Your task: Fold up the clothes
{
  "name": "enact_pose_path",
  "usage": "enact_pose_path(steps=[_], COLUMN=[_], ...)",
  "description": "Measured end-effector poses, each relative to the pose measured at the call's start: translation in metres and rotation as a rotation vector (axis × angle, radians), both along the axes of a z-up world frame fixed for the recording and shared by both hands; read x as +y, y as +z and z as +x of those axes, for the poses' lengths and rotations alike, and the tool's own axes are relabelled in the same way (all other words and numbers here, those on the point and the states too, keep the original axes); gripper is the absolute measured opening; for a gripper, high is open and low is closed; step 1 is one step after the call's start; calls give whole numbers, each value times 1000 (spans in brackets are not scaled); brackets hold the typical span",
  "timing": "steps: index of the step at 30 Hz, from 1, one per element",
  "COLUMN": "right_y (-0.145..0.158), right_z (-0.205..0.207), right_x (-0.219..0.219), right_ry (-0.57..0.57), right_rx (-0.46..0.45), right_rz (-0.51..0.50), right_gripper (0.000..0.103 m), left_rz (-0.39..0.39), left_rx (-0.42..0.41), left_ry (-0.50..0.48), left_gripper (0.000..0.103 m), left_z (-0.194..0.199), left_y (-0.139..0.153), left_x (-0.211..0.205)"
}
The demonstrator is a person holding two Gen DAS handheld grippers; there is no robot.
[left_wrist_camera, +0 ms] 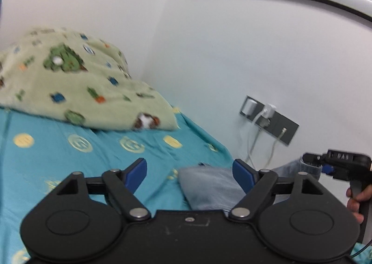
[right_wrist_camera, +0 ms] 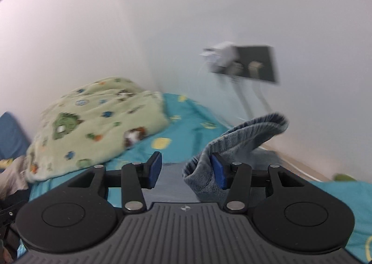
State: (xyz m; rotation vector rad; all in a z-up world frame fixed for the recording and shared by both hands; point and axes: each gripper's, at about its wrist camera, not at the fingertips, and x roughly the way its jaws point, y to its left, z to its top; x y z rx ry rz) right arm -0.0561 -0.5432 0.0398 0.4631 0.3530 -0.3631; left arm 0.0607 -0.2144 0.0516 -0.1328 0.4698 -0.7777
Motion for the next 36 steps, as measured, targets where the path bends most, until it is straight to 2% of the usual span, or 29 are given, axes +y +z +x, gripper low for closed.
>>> enact_pose_path(steps=[6,10,16,26,32,36], right_y=[29,46,54,16,-22,-27], right_z=[24,29,36,69,77,77], right_x=[49,74,105,201,227,228], right_ry=[99,113,163,358,450,461], right_rx=[-29,-69,-71,-62,-25,0], right_rz=[-28,-56,-70,-103,-144,-172], right_gripper=[51,49,47,47,47,49], left_rz=[22,27,35,127,162,166], left_rx=[-49,-71,-90,-88,-71,-52], left_ry=[88,142,202,355,400,401], left_gripper=[90,92,95,100,101,101], left_z=[-9,-17,-26,-31,-31,-28], left_y=[27,40,46,17,-12,-24], left_x=[49,84,122,166,173,171])
